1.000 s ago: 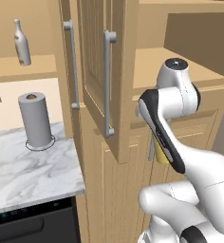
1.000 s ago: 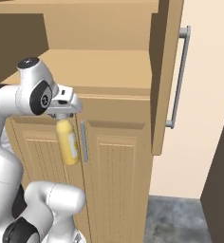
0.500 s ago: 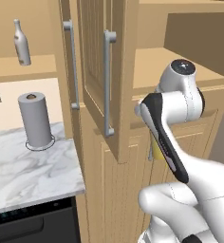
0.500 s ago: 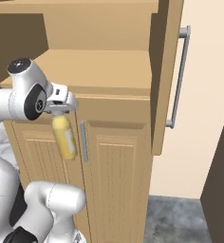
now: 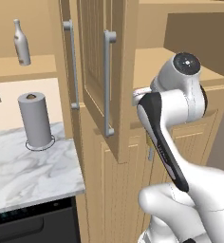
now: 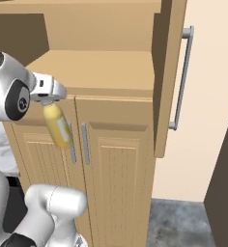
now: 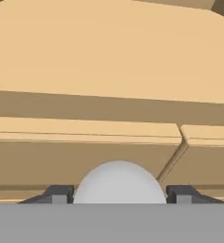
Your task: Sort all alcoholic drinks to one cabinet, and non-alcoholic drinks to the other.
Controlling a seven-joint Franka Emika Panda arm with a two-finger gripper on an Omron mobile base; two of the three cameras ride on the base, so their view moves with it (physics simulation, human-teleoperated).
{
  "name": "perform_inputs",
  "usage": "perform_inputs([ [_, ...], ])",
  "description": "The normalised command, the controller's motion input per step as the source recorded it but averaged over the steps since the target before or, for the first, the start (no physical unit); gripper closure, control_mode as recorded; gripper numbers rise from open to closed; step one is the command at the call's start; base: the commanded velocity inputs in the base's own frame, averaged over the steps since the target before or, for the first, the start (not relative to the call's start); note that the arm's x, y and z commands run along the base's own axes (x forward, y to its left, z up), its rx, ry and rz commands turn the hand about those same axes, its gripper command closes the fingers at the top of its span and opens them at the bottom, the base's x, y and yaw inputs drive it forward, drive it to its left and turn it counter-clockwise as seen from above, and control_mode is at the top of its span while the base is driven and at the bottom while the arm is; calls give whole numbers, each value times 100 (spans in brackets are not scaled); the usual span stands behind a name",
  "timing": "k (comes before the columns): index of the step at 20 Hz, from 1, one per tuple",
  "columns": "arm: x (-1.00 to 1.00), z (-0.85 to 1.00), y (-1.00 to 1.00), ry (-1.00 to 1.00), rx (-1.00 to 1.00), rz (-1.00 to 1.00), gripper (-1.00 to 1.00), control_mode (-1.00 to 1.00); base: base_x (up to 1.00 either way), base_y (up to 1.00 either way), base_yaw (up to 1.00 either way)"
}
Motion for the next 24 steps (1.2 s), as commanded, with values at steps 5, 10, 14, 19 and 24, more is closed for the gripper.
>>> perform_inputs([
  [5,0,74,18,-24,1,7,100,-100,0,0,0],
  [10,4,57,16,-28,0,7,100,-100,0,0,0],
  [14,24,39,14,-30,0,4,100,-100,0,0,0],
  [19,36,43,13,-28,0,5,100,-100,0,0,0],
  [24,29,53,10,-25,0,4,100,-100,0,0,0],
])
